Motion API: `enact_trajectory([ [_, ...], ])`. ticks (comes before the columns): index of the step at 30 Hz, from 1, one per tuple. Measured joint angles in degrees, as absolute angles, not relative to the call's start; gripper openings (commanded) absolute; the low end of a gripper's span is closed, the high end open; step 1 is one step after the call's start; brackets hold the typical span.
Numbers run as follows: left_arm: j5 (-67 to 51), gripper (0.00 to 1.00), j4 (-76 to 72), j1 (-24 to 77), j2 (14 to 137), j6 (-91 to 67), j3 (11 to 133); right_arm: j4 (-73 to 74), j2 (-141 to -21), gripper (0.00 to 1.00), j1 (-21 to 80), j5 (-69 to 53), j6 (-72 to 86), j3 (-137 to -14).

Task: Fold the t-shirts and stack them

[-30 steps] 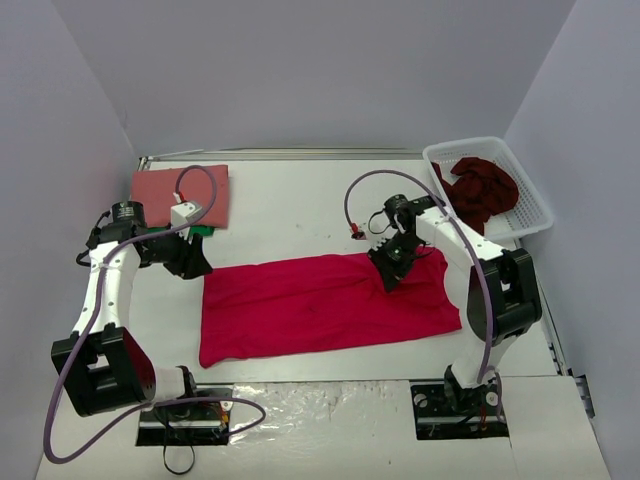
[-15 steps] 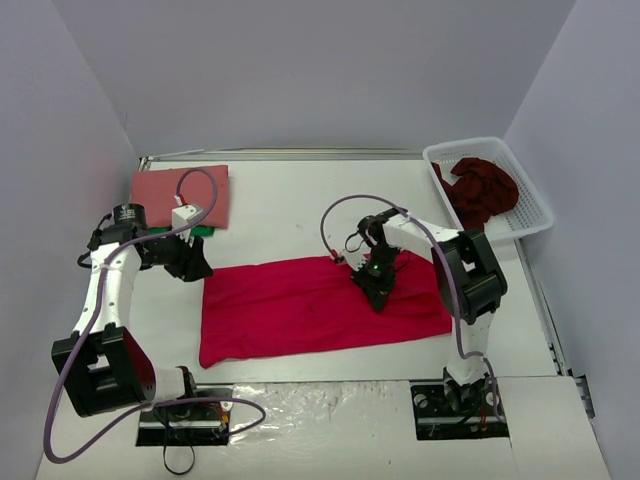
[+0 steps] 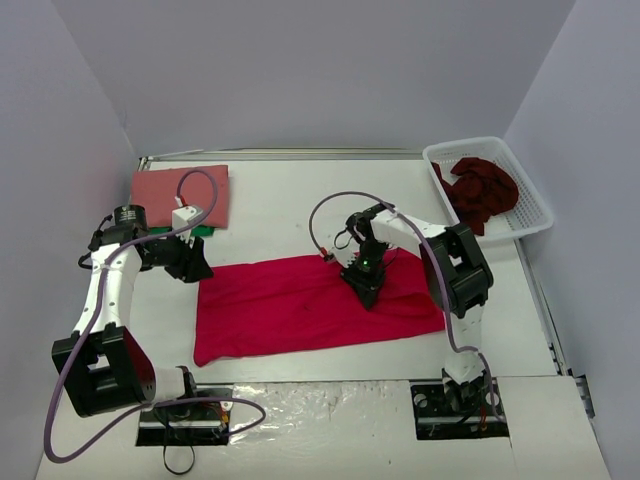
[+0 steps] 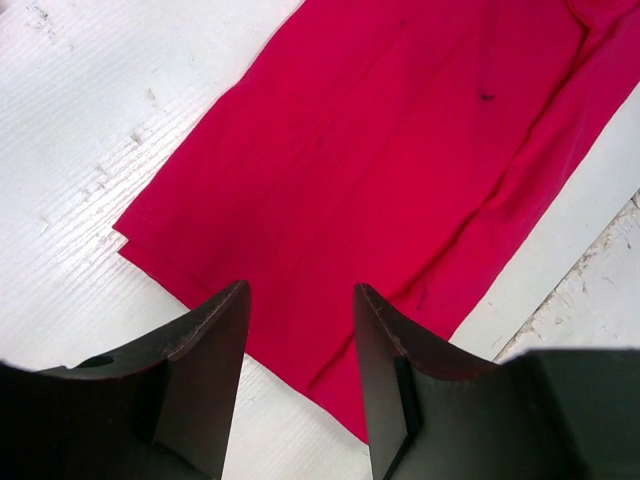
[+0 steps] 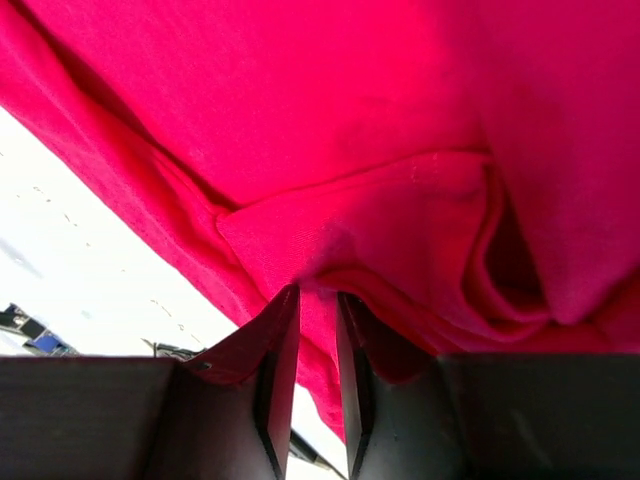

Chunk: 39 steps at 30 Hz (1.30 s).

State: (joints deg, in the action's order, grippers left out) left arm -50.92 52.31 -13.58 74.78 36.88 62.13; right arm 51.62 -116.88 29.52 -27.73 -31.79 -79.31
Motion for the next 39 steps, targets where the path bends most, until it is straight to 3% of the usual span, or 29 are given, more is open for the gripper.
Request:
enact_trajectory([
  [12, -51.03, 0.44, 51.94, -13.56, 74.78, 36.84, 62.0, 57.25, -104.77, 0.23, 29.17, -29.39, -33.34, -83.64],
  [18, -51.0, 0.44, 51.55, -13.58, 74.78, 36.86, 61.17, 56.29, -99.44, 0.02, 25.96, -26.22, -32.18, -81.38],
  [21, -51.03, 0.44, 51.42, -13.58, 74.78, 36.86, 61.14, 54.52, -98.02, 0.0, 23.18, -23.7, -31.46, -76.84],
  [28, -51.05, 0.44, 50.87, -13.58, 74.78, 36.86, 61.1, 50.89, -100.6, 0.0, 16.32, -19.38, -31.4, -72.07],
  [39, -51.18, 0.44, 50.72, -13.56, 74.78, 36.88, 60.71, 48.51, -109.51, 0.0, 13.85, -17.34, -31.59, -80.47],
])
